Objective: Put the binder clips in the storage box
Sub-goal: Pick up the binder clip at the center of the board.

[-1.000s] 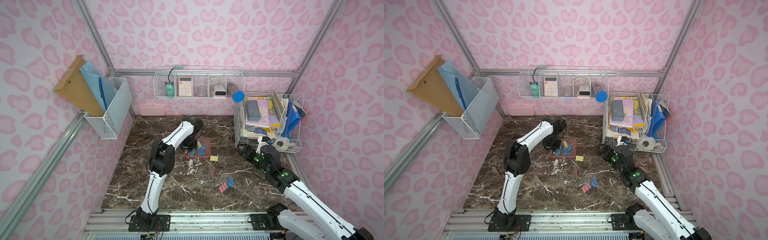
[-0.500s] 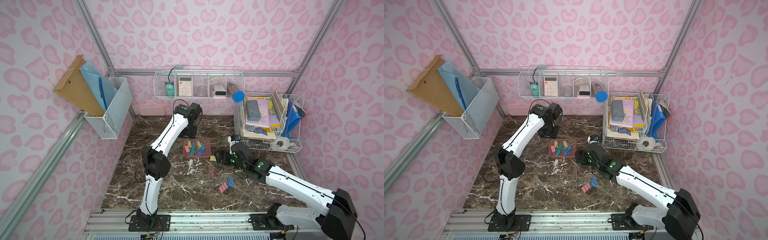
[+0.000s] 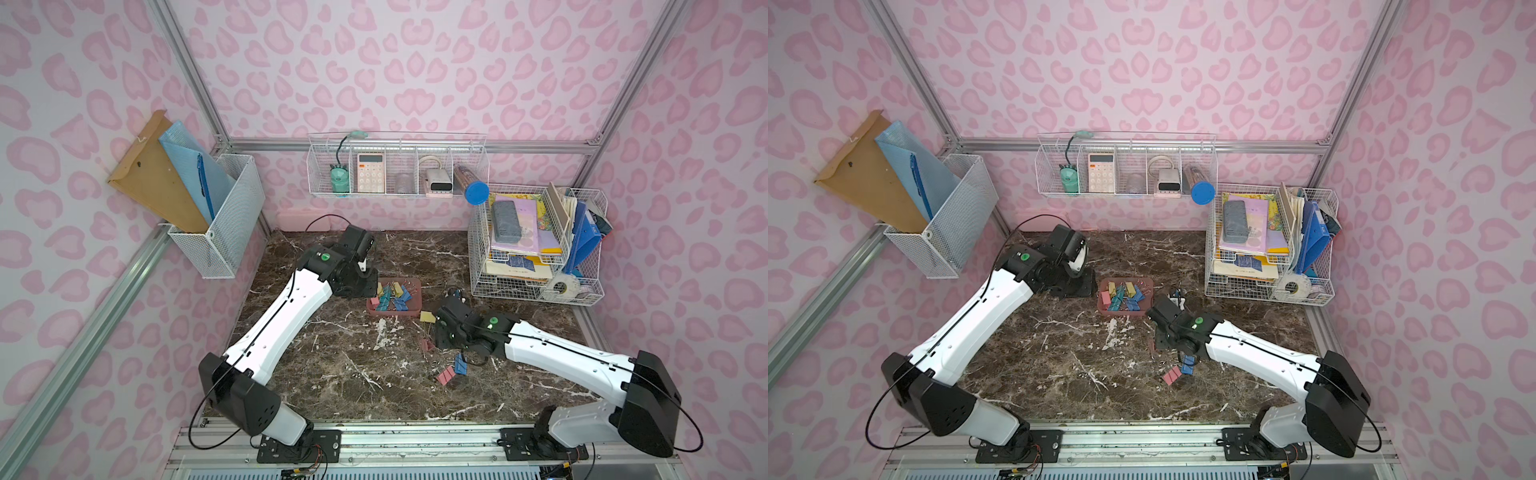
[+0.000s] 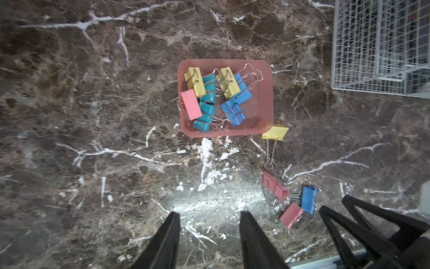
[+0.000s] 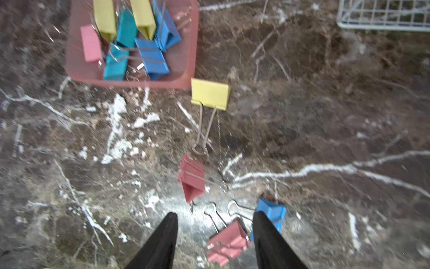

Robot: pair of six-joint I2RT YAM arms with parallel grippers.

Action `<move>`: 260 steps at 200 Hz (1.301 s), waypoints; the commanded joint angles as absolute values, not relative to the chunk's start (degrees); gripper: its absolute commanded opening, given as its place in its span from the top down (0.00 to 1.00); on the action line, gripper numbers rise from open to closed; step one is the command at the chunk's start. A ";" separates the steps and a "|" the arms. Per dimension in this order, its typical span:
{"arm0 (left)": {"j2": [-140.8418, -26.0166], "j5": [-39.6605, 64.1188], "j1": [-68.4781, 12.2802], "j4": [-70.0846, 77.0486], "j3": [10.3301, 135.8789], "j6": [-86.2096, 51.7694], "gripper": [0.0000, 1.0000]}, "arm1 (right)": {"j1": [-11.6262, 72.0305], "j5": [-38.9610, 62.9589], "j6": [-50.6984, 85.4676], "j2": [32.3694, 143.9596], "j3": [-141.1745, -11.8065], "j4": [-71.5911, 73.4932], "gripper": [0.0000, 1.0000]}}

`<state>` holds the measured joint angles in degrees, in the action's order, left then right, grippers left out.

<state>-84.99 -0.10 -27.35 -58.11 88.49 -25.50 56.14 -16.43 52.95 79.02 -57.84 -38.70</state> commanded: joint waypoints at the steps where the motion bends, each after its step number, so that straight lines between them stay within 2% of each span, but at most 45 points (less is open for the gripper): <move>1: -81.49 3.61 -27.41 -45.16 83.70 -27.45 0.48 | 58.72 -21.48 59.81 78.96 -56.30 -49.87 0.45; 18: -80.25 4.36 -27.42 -44.19 80.61 -28.66 0.35 | 59.48 -20.94 59.81 79.94 -54.49 -49.37 0.47; 47: -80.16 6.62 -27.42 -45.03 79.37 -28.13 0.08 | 59.32 -21.52 59.35 83.42 -54.55 -47.49 0.49; 61: -80.16 7.11 -27.40 -45.60 78.77 -28.11 0.01 | 59.24 -22.55 58.72 85.85 -55.91 -47.30 0.51; 99: -79.23 6.79 -27.49 -45.88 76.94 -28.17 0.01 | 59.16 -24.17 58.45 89.24 -56.96 -45.90 0.58; 171: -80.73 6.90 -27.44 -46.13 77.89 -28.20 0.01 | 59.45 -23.59 59.40 89.07 -55.05 -46.25 0.89; 204: -80.55 7.12 -27.44 -46.14 77.44 -28.30 0.01 | 59.49 -24.22 59.83 89.03 -54.18 -46.46 1.00; 260: -77.30 5.93 -27.51 -44.66 76.02 -27.92 0.01 | 58.17 -33.66 59.06 83.73 -59.93 -50.27 1.00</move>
<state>-79.07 6.57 -27.55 -46.13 77.06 -28.32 58.94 -28.67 59.83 87.00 -56.90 -49.71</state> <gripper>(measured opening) 0.994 0.063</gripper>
